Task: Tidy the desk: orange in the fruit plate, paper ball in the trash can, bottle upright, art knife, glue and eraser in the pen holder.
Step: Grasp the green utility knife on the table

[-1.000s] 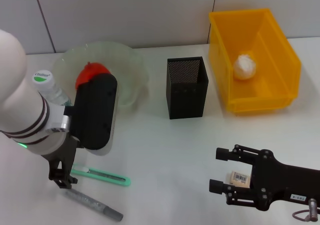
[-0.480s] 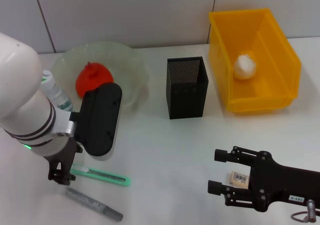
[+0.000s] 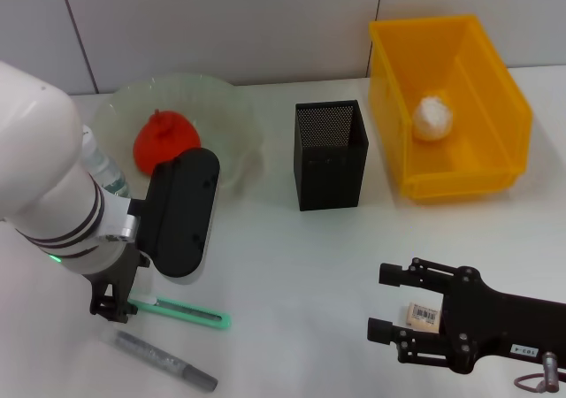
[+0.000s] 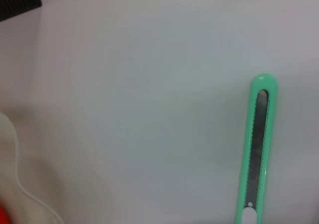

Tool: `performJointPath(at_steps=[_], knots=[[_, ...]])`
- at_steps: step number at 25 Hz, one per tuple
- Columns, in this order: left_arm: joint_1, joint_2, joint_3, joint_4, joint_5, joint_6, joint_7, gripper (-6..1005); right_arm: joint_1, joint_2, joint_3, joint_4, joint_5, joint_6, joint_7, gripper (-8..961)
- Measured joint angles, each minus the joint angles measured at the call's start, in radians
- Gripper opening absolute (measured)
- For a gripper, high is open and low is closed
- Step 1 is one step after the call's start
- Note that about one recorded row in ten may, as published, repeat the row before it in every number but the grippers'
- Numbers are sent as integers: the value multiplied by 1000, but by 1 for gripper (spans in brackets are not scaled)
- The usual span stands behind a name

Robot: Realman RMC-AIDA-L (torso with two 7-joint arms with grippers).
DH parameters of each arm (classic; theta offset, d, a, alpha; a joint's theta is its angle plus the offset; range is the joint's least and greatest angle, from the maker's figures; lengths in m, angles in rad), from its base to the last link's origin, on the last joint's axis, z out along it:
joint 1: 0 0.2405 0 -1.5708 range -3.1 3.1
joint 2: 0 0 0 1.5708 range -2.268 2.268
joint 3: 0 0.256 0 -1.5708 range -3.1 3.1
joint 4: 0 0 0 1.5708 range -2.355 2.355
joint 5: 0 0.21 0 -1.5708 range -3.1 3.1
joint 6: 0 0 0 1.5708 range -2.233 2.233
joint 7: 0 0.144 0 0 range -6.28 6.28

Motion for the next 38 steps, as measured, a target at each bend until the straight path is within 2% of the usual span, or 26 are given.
performJointPath(at_steps=[20,30,38], knots=[[-12,0,25,-14,0,9,-10,547,0,0,0,-1,0,0,6,762],[-68,0,19,-65,-23,48,-26,523,-1,0,0,-1,0,-1,6,762],[-85,0,13,-76,-50,58,-21,524,-5,0,0,-4,0,-1,6,762]])
